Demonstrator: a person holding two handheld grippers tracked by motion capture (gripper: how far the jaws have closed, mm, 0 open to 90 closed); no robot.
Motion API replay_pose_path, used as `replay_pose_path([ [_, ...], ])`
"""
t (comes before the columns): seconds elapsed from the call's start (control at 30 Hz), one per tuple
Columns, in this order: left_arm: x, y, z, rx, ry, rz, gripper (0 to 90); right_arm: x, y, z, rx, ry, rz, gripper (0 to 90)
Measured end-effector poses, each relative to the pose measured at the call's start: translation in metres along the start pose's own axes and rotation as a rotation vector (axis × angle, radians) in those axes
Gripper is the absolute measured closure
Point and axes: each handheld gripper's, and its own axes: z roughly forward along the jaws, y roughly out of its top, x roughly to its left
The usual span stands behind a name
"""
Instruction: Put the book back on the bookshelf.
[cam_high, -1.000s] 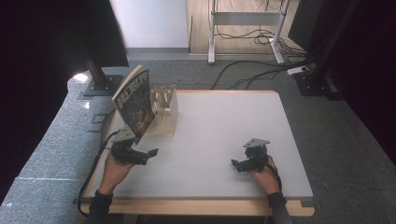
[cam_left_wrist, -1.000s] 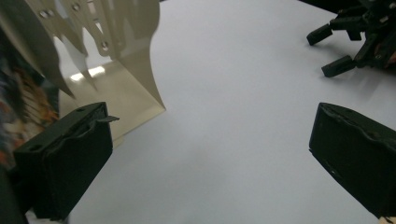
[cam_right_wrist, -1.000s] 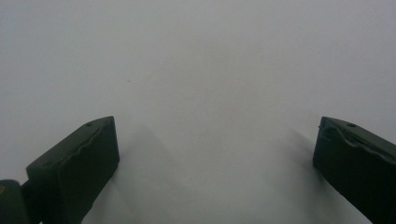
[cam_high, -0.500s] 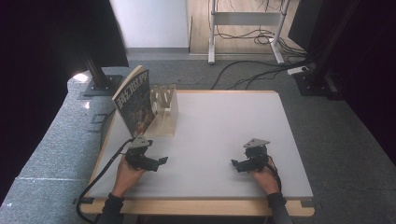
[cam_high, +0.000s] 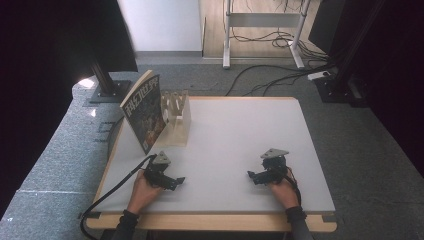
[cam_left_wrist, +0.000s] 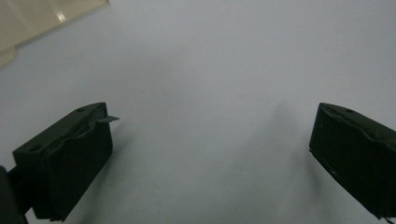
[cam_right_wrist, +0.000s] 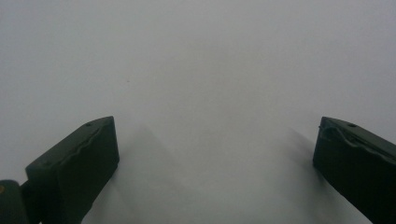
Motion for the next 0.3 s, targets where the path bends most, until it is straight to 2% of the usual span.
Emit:
replay_pose_path([
  [0.03,-0.0027,0.0004,0.0010,0.009,0.016,0.019,0.0,0.0001,0.0000,0.0000,0.000,0.000,0.000,0.0],
  [0.07,-0.0036,0.0002,0.0009,0.007,0.020,0.021,0.0,0.0001,0.0000,0.0000,0.000,0.000,0.000,0.0],
  [0.3,-0.0032,-0.0002,0.0011,0.008,0.016,0.013,0.0,0.0007,-0.0005,-0.0002,-0.002,0.002,0.000,0.0],
])
